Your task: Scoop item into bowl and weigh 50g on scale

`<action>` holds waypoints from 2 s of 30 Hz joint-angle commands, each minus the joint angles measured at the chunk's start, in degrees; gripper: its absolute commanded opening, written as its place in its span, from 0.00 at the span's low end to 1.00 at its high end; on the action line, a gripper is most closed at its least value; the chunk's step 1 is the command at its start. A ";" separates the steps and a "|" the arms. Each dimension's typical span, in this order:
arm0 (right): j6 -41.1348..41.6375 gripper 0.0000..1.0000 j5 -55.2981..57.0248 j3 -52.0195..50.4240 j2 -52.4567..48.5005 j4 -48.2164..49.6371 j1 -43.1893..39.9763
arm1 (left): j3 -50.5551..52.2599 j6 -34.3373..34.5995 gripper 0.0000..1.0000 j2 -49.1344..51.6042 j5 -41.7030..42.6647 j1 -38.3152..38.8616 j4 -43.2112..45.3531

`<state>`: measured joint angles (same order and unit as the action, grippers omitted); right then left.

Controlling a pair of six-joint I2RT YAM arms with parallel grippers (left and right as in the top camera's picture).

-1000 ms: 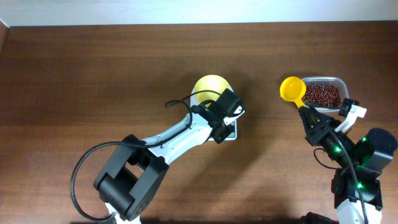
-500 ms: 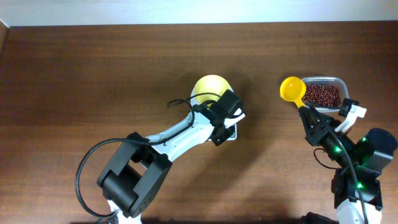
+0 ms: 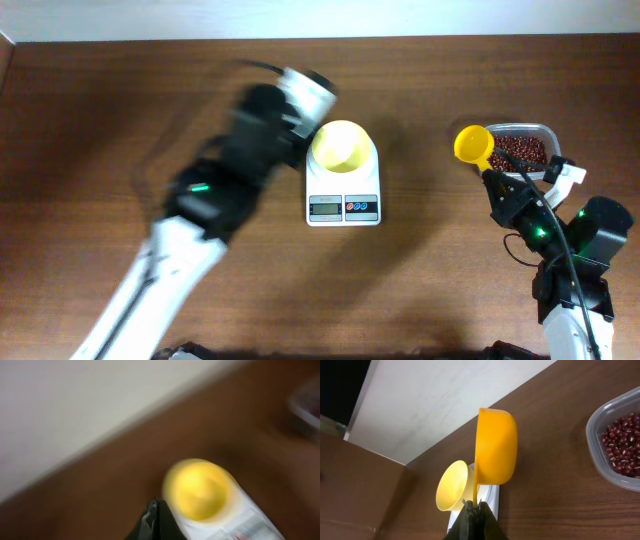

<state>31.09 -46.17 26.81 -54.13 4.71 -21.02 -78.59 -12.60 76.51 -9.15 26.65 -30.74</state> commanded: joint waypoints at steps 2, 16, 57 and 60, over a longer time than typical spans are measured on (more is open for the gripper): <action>0.92 0.04 0.33 0.85 -0.72 0.20 -0.39 | -0.33 5.97 0.04 -4.15 -3.06 -17.81 10.51; 6.32 0.04 0.98 0.85 -3.74 0.22 -0.39 | -0.33 6.54 0.00 2.82 16.55 -21.88 12.72; -2.38 0.04 12.83 0.85 -3.78 4.04 -0.39 | 0.00 10.84 0.00 39.63 0.83 15.74 -8.31; -2.38 0.04 12.83 0.85 -3.78 4.02 -0.39 | 0.00 10.84 0.00 39.63 0.81 16.00 -8.52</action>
<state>29.54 -33.82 26.81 -58.13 8.58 -21.04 -78.59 -0.67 114.89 -9.65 42.30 -38.92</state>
